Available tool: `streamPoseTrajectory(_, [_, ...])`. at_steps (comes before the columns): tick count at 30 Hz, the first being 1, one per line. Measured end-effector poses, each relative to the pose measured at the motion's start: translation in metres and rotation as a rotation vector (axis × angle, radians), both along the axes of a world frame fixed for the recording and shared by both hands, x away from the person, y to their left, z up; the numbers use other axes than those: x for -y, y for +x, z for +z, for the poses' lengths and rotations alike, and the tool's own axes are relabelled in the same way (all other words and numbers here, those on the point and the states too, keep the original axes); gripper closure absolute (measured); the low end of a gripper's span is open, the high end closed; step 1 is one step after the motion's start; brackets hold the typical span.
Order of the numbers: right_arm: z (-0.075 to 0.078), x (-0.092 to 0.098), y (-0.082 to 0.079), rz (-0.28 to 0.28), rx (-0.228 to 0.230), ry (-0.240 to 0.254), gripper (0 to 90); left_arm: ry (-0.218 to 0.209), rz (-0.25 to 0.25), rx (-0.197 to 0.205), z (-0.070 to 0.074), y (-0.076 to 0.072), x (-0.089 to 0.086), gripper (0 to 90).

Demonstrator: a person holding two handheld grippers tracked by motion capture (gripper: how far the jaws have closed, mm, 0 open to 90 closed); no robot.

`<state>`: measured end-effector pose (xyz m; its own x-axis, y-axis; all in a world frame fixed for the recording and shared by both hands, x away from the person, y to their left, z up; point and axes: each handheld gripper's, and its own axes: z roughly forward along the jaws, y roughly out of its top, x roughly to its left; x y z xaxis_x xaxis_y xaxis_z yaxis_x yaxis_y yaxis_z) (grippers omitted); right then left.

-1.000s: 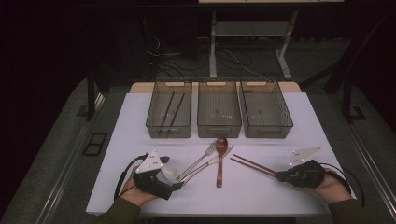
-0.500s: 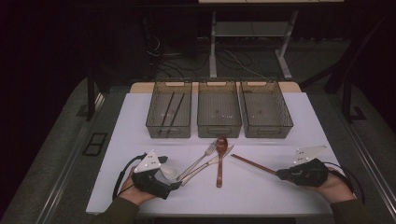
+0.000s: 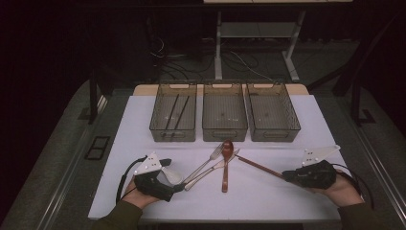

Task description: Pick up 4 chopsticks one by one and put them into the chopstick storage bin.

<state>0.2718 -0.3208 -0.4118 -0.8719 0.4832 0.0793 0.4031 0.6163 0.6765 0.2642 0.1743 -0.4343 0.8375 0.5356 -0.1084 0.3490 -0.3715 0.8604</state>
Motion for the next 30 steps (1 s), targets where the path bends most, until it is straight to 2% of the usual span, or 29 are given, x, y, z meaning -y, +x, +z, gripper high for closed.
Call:
streamPoseTrajectory(10, [0.007,-0.011,0.007,0.004,0.014,0.049,84.4,0.016,-0.005,0.012,0.001,0.000,0.003,0.0])
streamPoseTrajectory(20, [0.016,-0.039,0.020,0.010,0.028,0.091,84.3,0.006,-0.014,0.019,0.003,-0.002,0.004,0.0])
streamPoseTrajectory(30, [0.023,-0.066,0.033,-0.012,0.031,0.122,84.4,0.004,-0.022,0.021,0.003,-0.003,0.005,0.0])
